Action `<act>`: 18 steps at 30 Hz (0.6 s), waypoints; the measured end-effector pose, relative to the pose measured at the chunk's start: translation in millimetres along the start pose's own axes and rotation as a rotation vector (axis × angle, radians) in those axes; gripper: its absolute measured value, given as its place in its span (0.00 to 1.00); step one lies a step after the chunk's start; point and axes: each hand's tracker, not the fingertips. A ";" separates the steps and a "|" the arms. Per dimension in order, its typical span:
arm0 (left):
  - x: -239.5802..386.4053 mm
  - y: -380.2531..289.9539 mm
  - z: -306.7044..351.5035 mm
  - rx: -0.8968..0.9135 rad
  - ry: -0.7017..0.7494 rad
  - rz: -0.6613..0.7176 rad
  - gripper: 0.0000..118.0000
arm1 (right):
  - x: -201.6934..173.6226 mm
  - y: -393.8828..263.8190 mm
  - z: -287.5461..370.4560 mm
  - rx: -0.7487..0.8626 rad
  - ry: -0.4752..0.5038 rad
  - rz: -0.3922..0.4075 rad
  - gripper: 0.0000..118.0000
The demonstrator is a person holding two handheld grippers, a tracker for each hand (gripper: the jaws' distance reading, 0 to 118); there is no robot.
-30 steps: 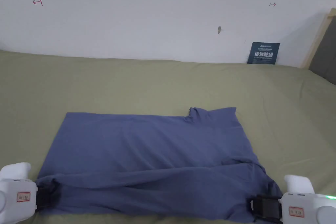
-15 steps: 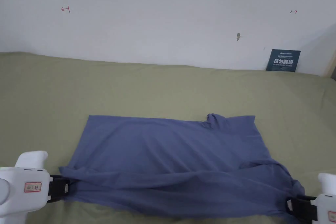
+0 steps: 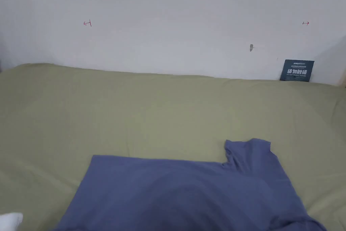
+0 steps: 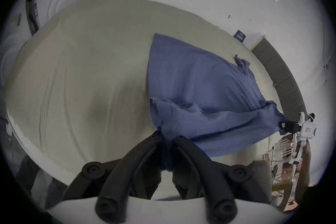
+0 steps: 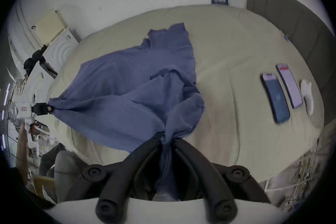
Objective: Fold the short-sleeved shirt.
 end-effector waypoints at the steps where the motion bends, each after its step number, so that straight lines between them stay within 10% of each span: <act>1: -3.6 -11.9 -1.5 -0.017 0.001 -0.003 0.09 | 1.3 -11.1 0.1 -0.024 0.001 -0.006 0.04; 9: -36.1 -47.3 -30.3 -0.037 -0.031 0.153 0.12 | 21.4 -47.1 -33.6 -0.057 -0.001 -0.046 0.05; 14: -25.2 -45.3 10.4 0.101 0.017 0.107 0.78 | 7.8 -37.9 13.3 0.099 -0.038 0.081 0.60; 18: 3.5 -39.6 55.7 0.334 0.014 0.022 0.78 | -24.1 -23.0 73.8 0.345 -0.040 0.117 0.59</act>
